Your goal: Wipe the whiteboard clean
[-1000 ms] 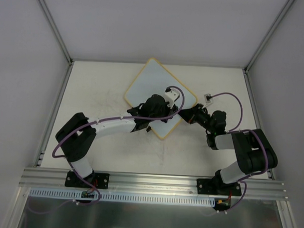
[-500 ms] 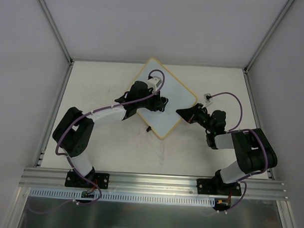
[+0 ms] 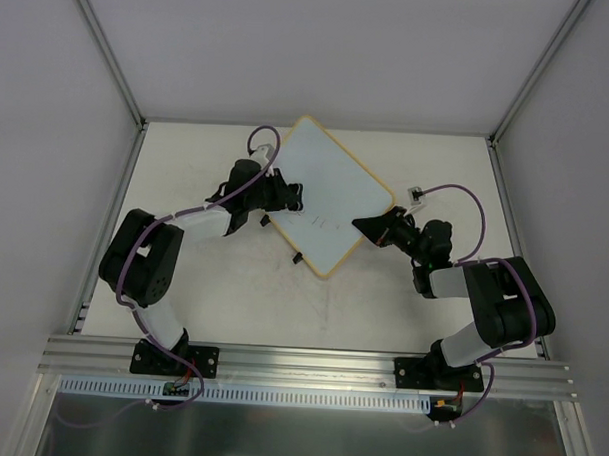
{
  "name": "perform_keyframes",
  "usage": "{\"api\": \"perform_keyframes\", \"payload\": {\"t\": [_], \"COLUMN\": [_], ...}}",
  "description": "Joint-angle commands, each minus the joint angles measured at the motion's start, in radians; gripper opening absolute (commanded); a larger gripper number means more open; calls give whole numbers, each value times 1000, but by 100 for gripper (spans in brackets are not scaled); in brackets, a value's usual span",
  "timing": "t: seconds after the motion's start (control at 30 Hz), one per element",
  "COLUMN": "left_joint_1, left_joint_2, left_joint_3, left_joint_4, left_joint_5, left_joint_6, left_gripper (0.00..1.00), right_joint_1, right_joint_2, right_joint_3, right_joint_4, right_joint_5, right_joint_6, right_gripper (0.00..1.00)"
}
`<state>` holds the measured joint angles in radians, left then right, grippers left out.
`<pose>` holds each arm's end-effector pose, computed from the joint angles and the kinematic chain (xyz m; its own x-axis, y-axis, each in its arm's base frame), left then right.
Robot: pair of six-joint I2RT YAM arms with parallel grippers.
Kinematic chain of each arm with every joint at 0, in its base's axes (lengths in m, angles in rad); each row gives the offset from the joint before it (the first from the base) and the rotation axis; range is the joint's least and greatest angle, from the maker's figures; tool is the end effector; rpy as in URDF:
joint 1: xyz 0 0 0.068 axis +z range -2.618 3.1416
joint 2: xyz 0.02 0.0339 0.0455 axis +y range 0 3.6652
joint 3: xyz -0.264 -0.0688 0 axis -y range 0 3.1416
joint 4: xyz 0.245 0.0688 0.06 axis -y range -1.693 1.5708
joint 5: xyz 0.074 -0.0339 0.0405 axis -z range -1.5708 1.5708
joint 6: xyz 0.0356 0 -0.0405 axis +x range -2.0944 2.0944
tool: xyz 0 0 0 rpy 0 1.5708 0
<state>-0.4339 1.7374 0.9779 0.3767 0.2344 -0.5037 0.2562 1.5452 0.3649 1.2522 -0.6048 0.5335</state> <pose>0.3445 -0.1687 0.2081 -0.5885 -0.2447 -0.7705 0.3658 0.7694 -0.5237 0.2512 0.0867 0.1811 -0.3252 0.3473 -0.8796 -0.6872 0.5522 0.4721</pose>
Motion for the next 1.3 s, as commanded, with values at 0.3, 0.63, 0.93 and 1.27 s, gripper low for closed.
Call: {"api": "perform_keyframes", "payload": {"t": [0.3,0.63,0.93,1.27], "left_joint_1": [78,57,-115,-213], "left_joint_2": [47,40,65,-8], "left_joint_3": [-165,-121,33,21], "left_joint_4": [-245,-248,-372,-372], "left_joint_5": [-385,-325,-389,-340], "left_joint_6": [-223,-245,-329,-357], "left_gripper": [0,0,0,0], "right_joint_1": [48,46,48,48], "right_joint_2": [-4,0,1,-5], "right_joint_3": [26,29,29,29], "right_joint_4": [237,237,237,237], "right_joint_5": [-188,-188,-190,-193], "right_joint_6": [-72,-70,-72,-70], "right_gripper": [0,0,0,0]}}
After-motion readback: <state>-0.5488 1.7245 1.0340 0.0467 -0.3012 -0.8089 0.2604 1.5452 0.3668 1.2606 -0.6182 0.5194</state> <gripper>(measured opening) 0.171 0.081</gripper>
